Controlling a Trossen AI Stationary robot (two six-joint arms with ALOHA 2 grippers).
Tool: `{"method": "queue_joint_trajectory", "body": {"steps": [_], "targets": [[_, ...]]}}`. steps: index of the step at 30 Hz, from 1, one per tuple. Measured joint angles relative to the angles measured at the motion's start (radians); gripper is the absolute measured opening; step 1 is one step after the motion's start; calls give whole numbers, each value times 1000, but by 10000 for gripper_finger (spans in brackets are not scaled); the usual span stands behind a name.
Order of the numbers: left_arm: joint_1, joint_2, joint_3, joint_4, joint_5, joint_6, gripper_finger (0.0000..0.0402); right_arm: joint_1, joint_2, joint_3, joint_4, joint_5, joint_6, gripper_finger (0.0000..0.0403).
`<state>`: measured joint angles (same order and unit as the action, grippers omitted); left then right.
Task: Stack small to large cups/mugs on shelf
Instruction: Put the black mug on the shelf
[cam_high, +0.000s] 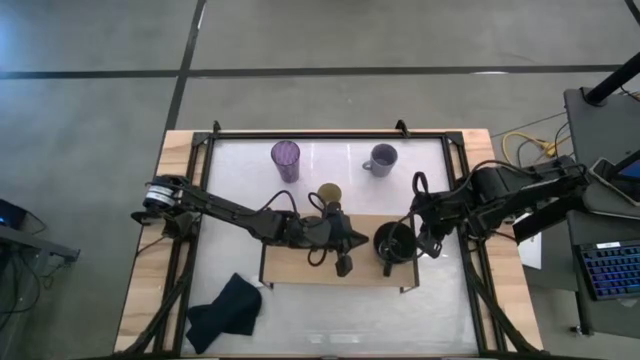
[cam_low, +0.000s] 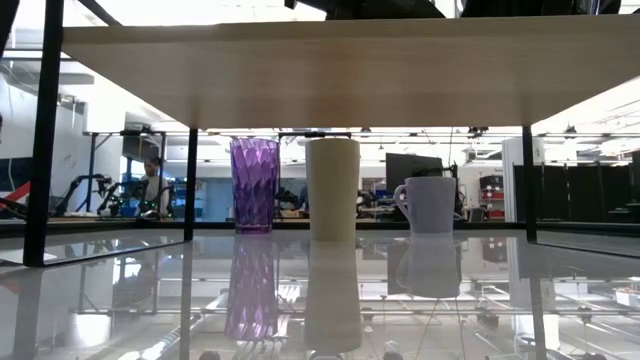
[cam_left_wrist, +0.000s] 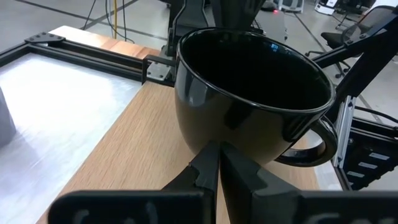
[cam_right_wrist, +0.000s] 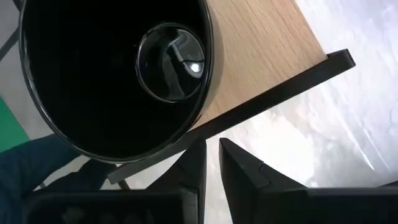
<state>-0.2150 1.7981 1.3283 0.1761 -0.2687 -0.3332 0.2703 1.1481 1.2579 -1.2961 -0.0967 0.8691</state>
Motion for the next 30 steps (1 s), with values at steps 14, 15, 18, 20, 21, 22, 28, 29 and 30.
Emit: {"method": "queue_joint_trajectory", "body": {"steps": [14, 15, 18, 20, 21, 22, 28, 29, 30], "targets": [[0, 0, 0, 15, 0, 0, 0, 0, 0, -4, 2, 58, -18, 38], [0, 0, -1, 22, 0, 0, 0, 0, 0, -4, 2, 63, -18, 38], [0, 0, -4, 30, 0, 0, 0, 0, 0, -4, 5, 71, -18, 38], [0, 0, -7, 28, 0, -1, 0, -1, 0, -4, 14, 72, -19, 38], [0, 0, -7, 27, 1, -2, 0, -1, 0, -4, 26, 72, -22, 38], [0, 0, -7, 27, 1, -2, 0, 0, 0, -4, 38, 72, -26, 38], [-1, 0, -7, 30, 3, -3, 0, 0, 0, -5, 79, 64, -43, 38], [-1, 0, -7, 31, 3, -3, 0, -1, 0, -5, 77, 64, -43, 38], [-1, 0, -7, 36, 3, -3, 0, -1, 0, -5, 73, 67, -43, 38]]}}
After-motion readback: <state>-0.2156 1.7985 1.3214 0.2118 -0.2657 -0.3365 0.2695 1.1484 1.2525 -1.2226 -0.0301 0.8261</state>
